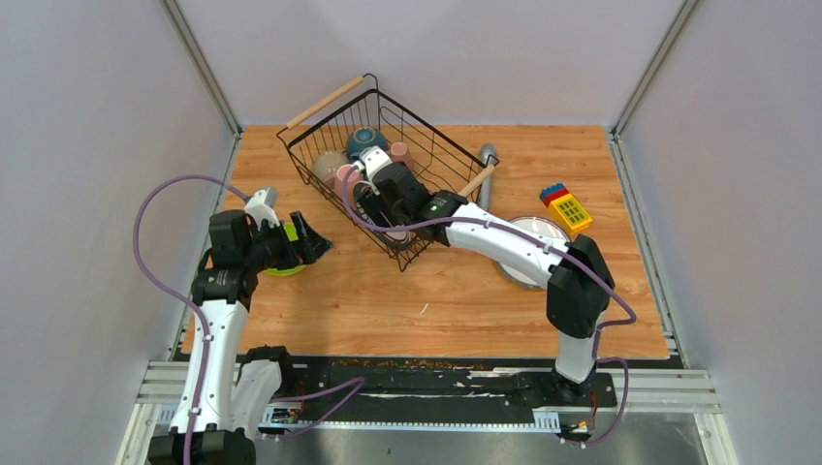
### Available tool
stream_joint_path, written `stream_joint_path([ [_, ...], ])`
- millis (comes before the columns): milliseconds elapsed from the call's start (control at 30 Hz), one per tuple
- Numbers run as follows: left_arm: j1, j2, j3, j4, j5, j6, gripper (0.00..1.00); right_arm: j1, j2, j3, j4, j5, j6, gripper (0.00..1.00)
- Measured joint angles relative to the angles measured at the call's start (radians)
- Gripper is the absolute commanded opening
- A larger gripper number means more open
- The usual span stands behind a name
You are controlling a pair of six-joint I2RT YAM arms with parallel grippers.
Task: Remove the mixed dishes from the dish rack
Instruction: Pick up the plate from the dish rack.
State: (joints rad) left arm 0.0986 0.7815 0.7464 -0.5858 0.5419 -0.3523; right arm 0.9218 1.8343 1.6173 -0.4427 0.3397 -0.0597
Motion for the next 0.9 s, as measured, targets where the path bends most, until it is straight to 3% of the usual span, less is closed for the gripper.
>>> stream_joint_path([
  [367, 0.0, 0.002, -0.002, 0.0, 0.0, 0.0, 1.0, 0.019, 0.126, 0.061, 0.011, 0.069, -0.053, 0.21],
  [500, 0.0, 0.004, -0.002, 0.001, 0.0, -0.001, 1.0, 0.039, 0.134, 0.077, 0.016, 0.098, -0.068, 0.08],
  [667, 0.0, 0.008, -0.002, 0.001, 0.0, -0.001, 1.0, 0.051, 0.135, 0.082, 0.014, 0.154, -0.1, 0.0],
  [900, 0.0, 0.008, -0.004, 0.002, 0.0, -0.001, 1.0, 0.089, 0.135, 0.097, 0.015, 0.211, -0.151, 0.0],
])
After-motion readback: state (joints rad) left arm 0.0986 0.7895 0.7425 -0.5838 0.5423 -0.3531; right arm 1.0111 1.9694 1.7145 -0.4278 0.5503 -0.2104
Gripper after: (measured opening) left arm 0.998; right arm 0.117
